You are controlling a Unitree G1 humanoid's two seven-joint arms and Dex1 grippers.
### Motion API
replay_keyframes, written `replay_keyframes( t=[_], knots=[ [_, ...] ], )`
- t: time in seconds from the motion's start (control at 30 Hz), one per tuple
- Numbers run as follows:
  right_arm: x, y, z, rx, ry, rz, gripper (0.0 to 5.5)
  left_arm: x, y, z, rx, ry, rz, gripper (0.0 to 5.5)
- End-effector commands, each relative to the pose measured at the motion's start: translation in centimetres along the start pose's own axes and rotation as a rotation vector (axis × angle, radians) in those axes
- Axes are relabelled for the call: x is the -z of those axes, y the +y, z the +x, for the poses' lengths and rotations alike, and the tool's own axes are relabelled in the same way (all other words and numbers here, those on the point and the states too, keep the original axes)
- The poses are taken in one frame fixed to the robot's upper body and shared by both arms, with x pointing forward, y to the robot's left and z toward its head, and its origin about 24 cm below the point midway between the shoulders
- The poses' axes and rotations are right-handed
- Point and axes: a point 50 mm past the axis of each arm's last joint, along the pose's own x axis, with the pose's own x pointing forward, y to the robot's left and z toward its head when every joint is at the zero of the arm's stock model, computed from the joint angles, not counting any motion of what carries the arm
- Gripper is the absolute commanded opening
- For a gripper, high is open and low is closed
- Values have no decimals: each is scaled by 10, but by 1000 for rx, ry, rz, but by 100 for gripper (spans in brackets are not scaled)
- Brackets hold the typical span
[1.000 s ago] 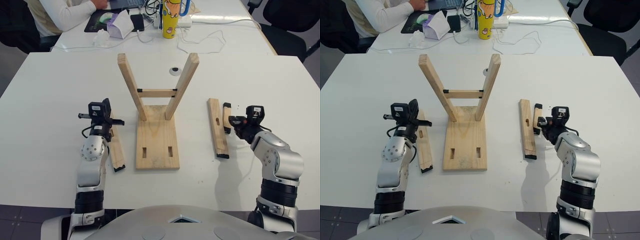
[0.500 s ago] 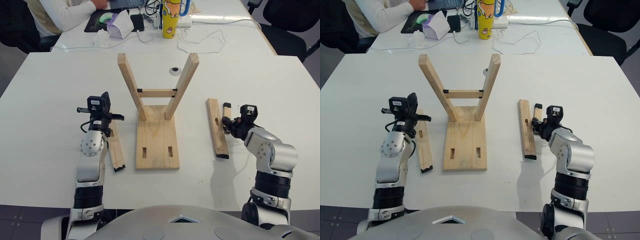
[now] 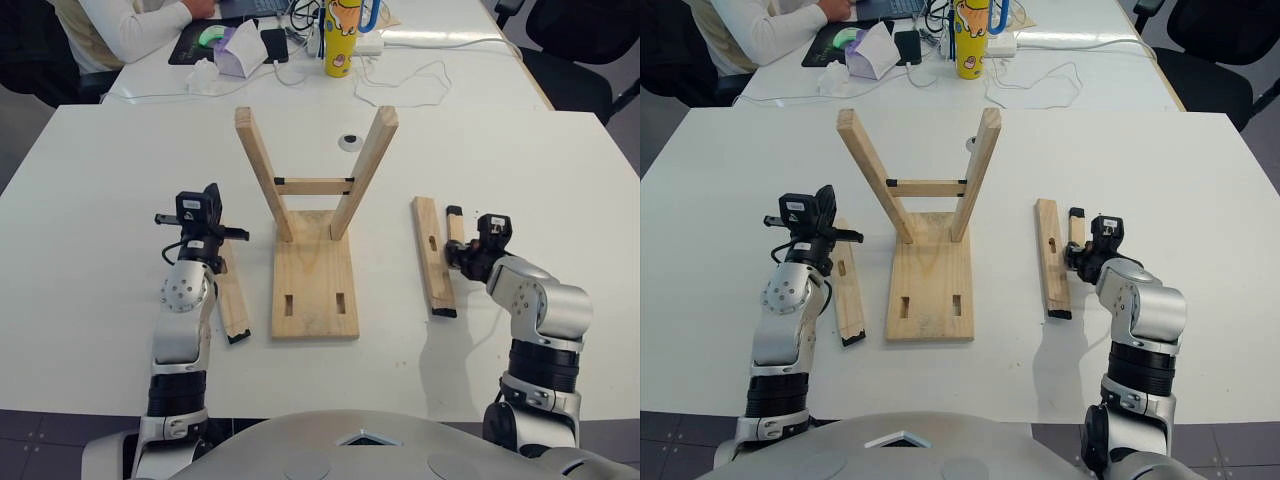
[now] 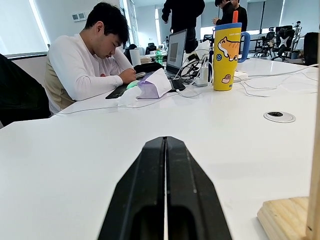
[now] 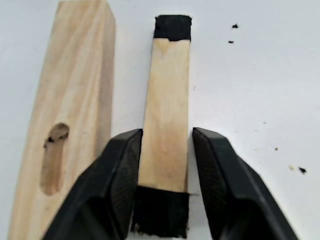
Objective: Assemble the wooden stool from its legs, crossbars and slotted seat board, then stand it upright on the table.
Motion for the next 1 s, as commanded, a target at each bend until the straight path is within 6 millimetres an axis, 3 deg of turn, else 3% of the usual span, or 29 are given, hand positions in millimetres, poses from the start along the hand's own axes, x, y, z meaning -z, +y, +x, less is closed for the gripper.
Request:
replay_keyframes(
  t=[0.03, 0.2, 0.33, 0.47, 0.57, 0.63, 0.77, 1.0],
  knots=[
    [12, -5, 5, 43, 77, 30, 132, -4, 0, 3, 7, -18, 4, 0],
    [4, -7, 6, 68, 23, 38, 132, -5, 0, 4, 8, -22, 4, 0],
    [-37, -3, 0, 69, -259, -15, 132, -8, 4, 6, -4, -39, 8, 0],
    [-100, 21, -33, -27, -741, -225, 132, -27, 18, 12, -59, -107, -51, 0],
    [-126, 45, -58, -182, -964, -294, 132, -52, 30, 19, -98, -197, -137, 0],
    [-136, 65, -78, -407, -1056, -267, 132, -74, 33, 23, -84, -263, -277, 0],
    [-136, 97, -107, -794, -1032, -291, 132, -111, 22, 22, 153, -350, -655, 0],
    [-131, 112, -111, -906, -966, -349, 132, -139, -30, -9, 739, -262, -968, 106]
  ],
)
